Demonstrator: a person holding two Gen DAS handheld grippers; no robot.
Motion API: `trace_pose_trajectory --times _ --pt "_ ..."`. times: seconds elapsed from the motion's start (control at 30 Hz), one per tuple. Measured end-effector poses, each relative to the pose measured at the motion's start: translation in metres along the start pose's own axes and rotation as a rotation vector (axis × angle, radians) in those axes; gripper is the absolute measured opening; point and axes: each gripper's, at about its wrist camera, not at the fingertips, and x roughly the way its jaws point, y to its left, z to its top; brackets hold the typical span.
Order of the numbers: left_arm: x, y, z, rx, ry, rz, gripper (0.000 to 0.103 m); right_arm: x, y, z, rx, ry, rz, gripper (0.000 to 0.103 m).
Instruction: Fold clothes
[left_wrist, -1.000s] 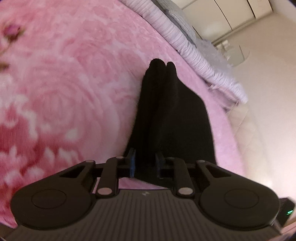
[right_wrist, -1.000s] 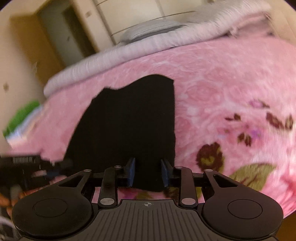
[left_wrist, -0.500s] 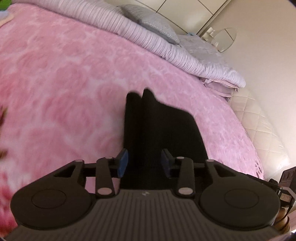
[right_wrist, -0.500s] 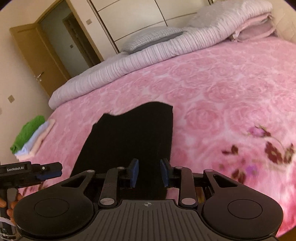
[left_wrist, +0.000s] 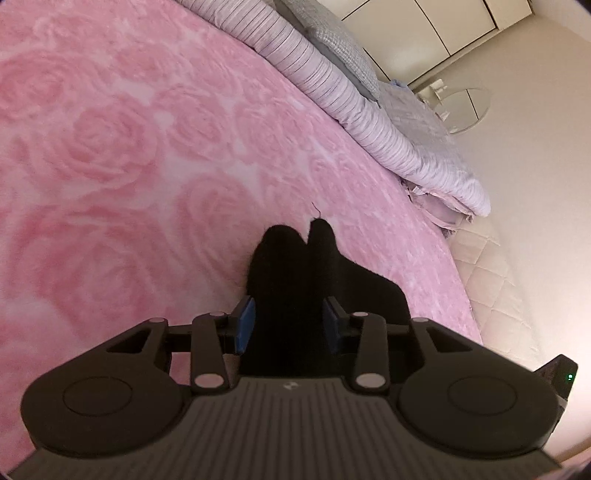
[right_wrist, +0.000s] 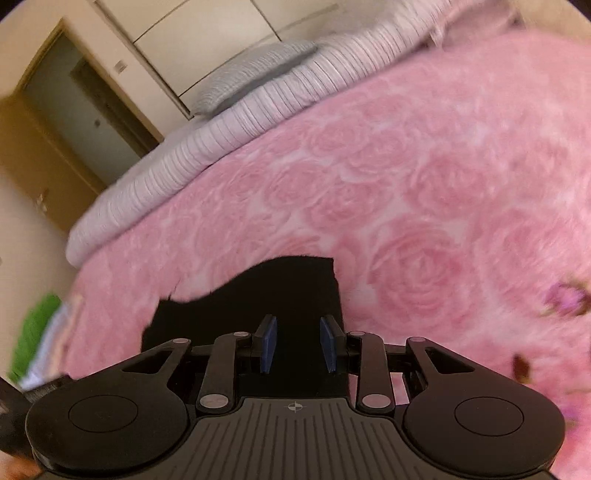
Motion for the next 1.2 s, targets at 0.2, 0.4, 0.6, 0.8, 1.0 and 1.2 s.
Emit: trace_pose_trajectory --times 0.2,0.4,0.6,0.8,1.0,1.2 --pt "0.019 0.008 0.002 0.019 0.016 -0.013 0.028 0.027 0.007 0.006 -0.076 0.056 0.004 0.023" --pt "-0.005 0.002 0.007 0.068 -0.026 -0.019 0.028 0.013 0.006 0.013 -0.087 -0.006 0.001 0.024" --pt "0.006 -0.019 0.004 0.157 -0.017 0.074 0.02 0.023 0.018 0.0 -0.167 0.049 -0.055 0.024" --pt "-0.049 -0.047 -0.028 0.278 -0.081 0.154 0.02 -0.034 0.026 -0.023 -0.214 -0.027 -0.043 0.024" --pt "-0.081 -0.068 -0.092 0.37 -0.022 0.147 0.019 -0.087 0.039 -0.085 -0.361 -0.049 -0.078 0.024" --pt "-0.068 -0.081 -0.113 0.393 0.017 0.259 0.018 -0.09 0.041 -0.122 -0.425 -0.008 -0.099 0.024"
